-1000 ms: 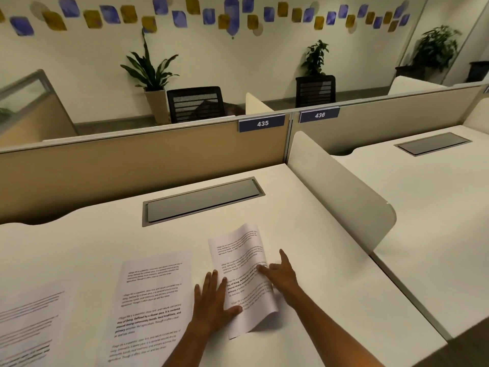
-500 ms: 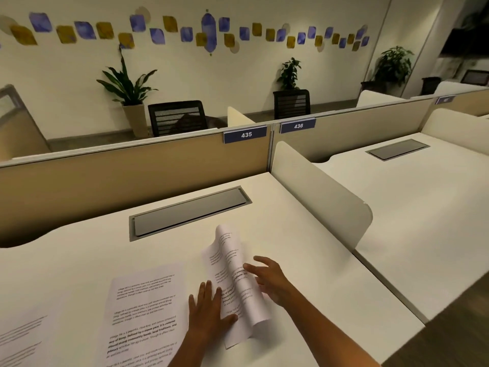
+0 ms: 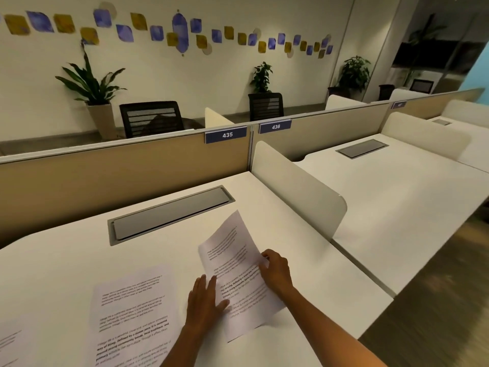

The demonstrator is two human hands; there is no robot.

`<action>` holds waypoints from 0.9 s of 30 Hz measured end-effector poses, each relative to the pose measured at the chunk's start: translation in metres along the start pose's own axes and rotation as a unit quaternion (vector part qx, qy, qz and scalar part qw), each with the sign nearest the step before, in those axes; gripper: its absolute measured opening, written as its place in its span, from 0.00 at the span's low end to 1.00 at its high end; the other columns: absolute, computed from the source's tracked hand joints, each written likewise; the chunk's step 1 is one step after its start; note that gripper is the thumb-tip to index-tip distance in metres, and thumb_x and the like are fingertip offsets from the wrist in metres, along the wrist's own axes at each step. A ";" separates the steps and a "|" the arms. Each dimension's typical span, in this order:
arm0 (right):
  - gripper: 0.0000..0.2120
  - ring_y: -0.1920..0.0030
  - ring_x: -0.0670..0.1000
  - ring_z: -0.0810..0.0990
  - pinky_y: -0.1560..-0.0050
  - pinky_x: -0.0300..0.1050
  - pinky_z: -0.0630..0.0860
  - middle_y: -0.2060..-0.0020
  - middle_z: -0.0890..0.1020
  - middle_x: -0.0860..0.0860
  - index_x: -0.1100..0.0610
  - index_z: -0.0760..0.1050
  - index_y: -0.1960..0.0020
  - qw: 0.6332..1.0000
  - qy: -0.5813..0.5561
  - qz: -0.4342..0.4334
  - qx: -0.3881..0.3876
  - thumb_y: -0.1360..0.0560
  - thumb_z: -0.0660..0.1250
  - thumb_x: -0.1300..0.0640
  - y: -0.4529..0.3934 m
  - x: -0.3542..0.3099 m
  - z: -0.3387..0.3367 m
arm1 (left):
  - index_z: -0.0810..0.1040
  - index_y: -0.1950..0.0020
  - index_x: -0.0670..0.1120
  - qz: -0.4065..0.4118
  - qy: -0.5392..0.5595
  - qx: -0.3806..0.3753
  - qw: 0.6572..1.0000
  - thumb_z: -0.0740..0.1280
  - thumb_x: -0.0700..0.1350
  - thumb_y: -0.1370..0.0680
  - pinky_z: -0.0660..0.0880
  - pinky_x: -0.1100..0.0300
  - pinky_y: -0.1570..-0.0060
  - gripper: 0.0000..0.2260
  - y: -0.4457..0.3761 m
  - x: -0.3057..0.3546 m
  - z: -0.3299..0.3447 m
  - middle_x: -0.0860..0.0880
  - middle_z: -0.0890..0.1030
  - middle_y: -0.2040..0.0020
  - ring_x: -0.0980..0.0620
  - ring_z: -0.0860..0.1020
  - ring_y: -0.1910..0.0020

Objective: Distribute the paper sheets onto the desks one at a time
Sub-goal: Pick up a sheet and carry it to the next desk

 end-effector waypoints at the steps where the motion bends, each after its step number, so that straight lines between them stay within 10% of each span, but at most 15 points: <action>1: 0.08 0.58 0.47 0.78 0.65 0.31 0.69 0.55 0.79 0.48 0.56 0.76 0.47 1.000 -0.016 0.001 0.009 0.20 0.61 0.55 0.003 0.002 -0.004 | 0.53 0.22 0.50 0.010 0.035 0.012 0.999 0.65 0.60 0.24 0.54 0.48 0.25 0.37 -0.002 0.003 -0.002 0.45 0.53 0.20 0.44 0.52 0.21; 9: 0.09 0.53 0.54 0.84 0.52 0.52 0.82 0.52 0.85 0.51 0.55 0.78 0.47 0.962 -0.242 0.098 0.080 0.25 0.71 0.53 0.029 0.061 -0.035 | 0.59 0.23 0.42 -0.021 0.272 0.079 0.959 0.71 0.49 0.25 0.68 0.45 0.31 0.35 -0.005 0.026 -0.022 0.43 0.69 0.27 0.43 0.69 0.30; 15: 0.08 0.53 0.56 0.85 0.53 0.51 0.83 0.52 0.85 0.53 0.56 0.79 0.47 0.920 -0.337 0.150 0.131 0.25 0.71 0.55 0.055 0.109 -0.068 | 0.77 0.40 0.43 -0.042 0.401 0.033 0.915 0.71 0.42 0.25 0.76 0.52 0.54 0.14 -0.003 0.054 -0.002 0.46 0.82 0.58 0.47 0.79 0.59; 27: 0.08 0.57 0.57 0.86 0.51 0.59 0.83 0.57 0.86 0.55 0.59 0.80 0.52 0.903 -0.348 0.178 0.179 0.25 0.71 0.54 0.087 0.236 -0.179 | 0.82 0.58 0.44 -0.036 0.431 -0.056 0.900 0.71 0.39 0.25 0.75 0.55 0.60 0.02 -0.006 0.185 0.095 0.42 0.84 0.57 0.47 0.79 0.61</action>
Point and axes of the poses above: each hand's wrist, its own y-axis away from the middle knuckle, its own z-axis out of the palm, x = y × z, the point moved 9 cm from there along -y, towards the middle knuckle
